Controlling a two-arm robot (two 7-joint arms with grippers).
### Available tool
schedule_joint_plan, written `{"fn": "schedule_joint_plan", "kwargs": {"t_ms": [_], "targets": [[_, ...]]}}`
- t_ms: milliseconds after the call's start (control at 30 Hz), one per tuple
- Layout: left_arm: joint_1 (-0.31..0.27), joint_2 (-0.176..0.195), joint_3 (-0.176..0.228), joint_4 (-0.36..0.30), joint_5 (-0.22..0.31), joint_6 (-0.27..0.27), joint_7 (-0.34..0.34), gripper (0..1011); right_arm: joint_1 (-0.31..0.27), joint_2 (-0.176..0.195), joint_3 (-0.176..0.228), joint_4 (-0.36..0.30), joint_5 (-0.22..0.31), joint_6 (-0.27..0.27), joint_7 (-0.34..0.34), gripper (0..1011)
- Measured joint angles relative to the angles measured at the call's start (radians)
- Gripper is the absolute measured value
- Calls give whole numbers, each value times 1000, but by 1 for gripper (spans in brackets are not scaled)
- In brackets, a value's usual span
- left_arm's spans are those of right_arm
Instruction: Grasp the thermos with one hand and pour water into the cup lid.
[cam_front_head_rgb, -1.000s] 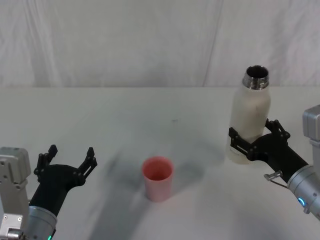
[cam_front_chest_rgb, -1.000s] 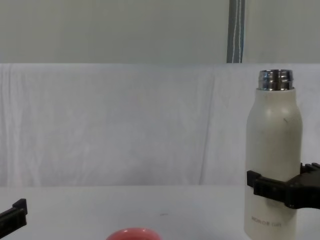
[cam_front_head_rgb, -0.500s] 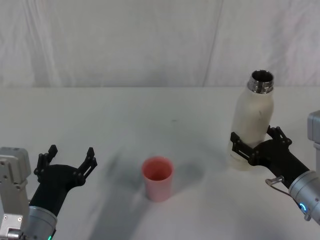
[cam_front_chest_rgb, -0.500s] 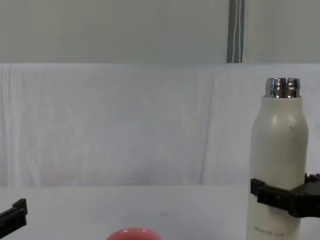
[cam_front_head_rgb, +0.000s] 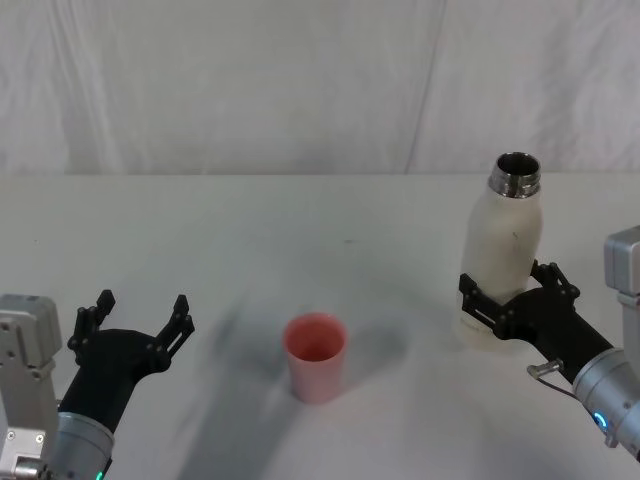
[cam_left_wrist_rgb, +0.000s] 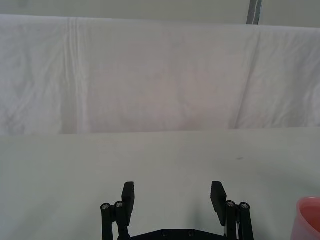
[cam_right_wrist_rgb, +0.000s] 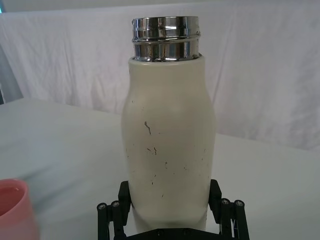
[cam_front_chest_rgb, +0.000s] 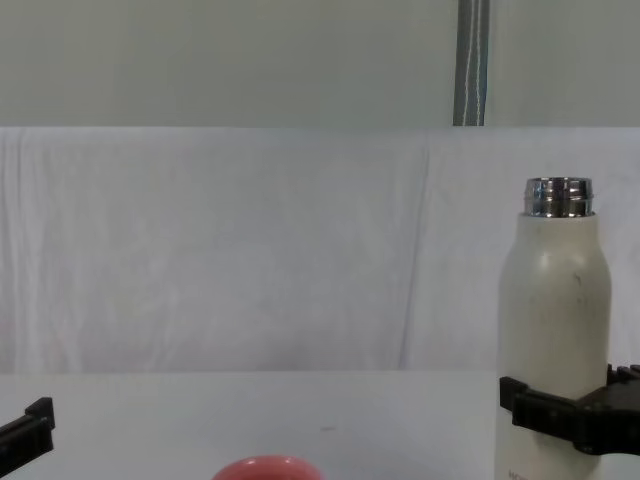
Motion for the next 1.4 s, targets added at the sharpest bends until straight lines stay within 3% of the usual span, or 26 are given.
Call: {"fn": "schedule_joint_plan", "kwargs": {"t_ms": [833, 1400], "targets": [[0, 0, 0, 0, 0, 0, 0, 1001, 81, -34, -18, 96, -27, -17, -17, 953], [0, 0, 0, 0, 0, 0, 0, 1001, 108, -51, -8, 136, -20, 6, -30, 953]]}}
